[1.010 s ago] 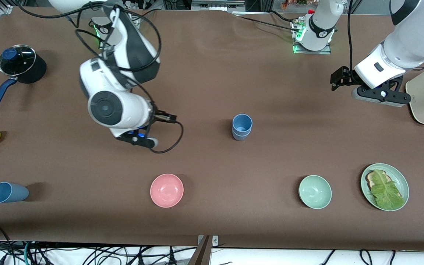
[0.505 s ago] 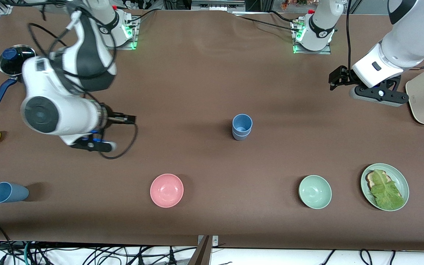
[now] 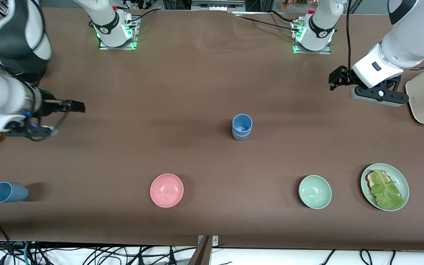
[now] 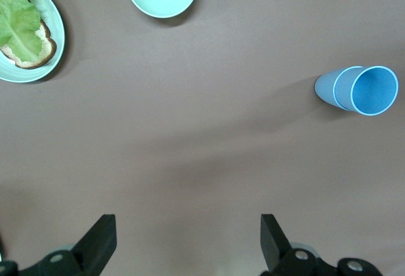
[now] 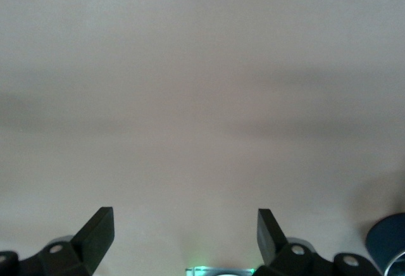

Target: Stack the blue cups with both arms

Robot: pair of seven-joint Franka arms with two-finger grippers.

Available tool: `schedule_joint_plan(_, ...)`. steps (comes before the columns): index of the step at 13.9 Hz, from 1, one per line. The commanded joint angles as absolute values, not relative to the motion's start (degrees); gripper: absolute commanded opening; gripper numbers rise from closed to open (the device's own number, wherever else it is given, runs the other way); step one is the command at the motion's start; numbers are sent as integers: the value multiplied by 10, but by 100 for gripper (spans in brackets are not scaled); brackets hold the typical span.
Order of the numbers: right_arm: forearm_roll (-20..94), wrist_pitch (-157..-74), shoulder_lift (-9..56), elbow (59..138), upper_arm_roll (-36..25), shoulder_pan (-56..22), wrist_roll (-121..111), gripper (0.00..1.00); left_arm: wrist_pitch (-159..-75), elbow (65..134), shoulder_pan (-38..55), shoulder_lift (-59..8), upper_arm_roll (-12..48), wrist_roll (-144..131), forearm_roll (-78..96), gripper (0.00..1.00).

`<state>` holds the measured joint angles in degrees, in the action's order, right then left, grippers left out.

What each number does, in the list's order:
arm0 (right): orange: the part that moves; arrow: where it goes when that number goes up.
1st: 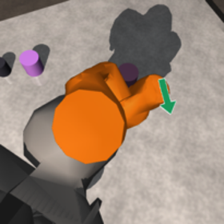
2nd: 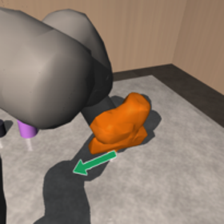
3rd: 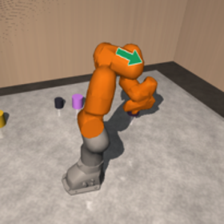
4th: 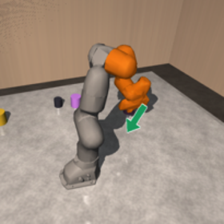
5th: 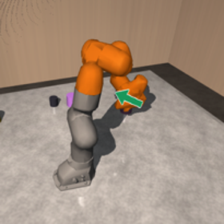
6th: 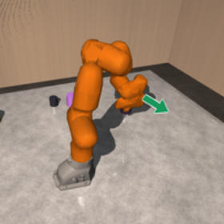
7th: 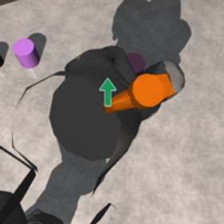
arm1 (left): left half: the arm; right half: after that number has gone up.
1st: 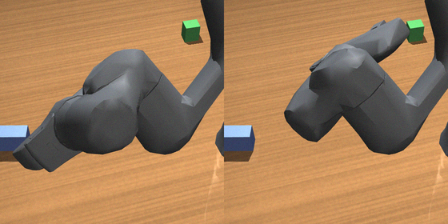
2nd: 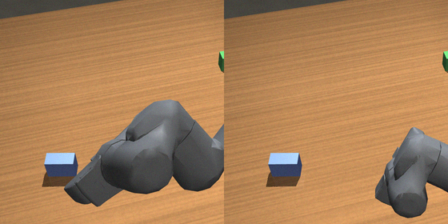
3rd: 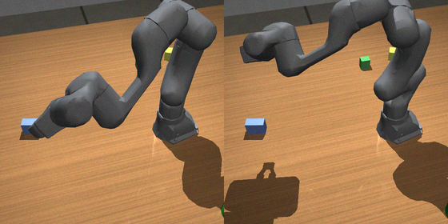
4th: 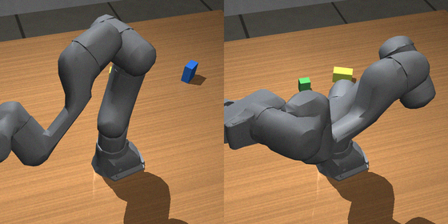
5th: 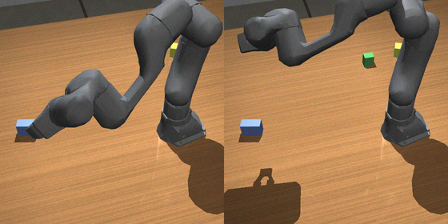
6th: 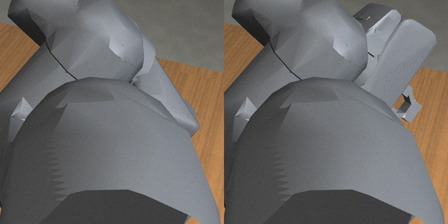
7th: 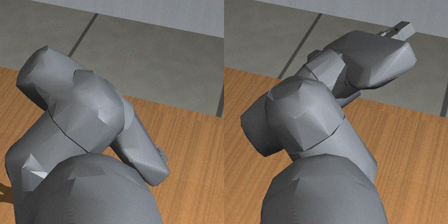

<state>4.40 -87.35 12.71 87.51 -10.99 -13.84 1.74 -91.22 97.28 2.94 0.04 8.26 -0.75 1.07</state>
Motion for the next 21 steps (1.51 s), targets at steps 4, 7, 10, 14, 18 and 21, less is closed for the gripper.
schedule_joint_plan(4, -8, -892, 16, 932, -47, -75, 6, 100, -900, 952, 30, -10, 83, -11, 4, 100)
schedule_joint_plan(7, -8, -891, -3, 932, -45, -55, 5, 100, -900, 952, 30, -11, 83, -11, 4, 100)
schedule_joint_plan(10, -1, -890, -4, 933, -36, -40, 19, 100, -900, 952, 30, -10, 83, -11, 4, 100)
schedule_joint_plan(14, -3, -892, 4, 926, -24, -35, 23, 100, -900, 952, 30, -11, 83, -11, 4, 100)
schedule_joint_plan(18, -3, -894, 11, 920, -24, -34, 23, 100, -900, 952, 31, -10, 83, -11, 4, 100)
schedule_joint_plan(21, -4, -892, 14, 916, -24, -34, 23, 100, -900, 952, 31, -10, 83, -11, 4, 100)
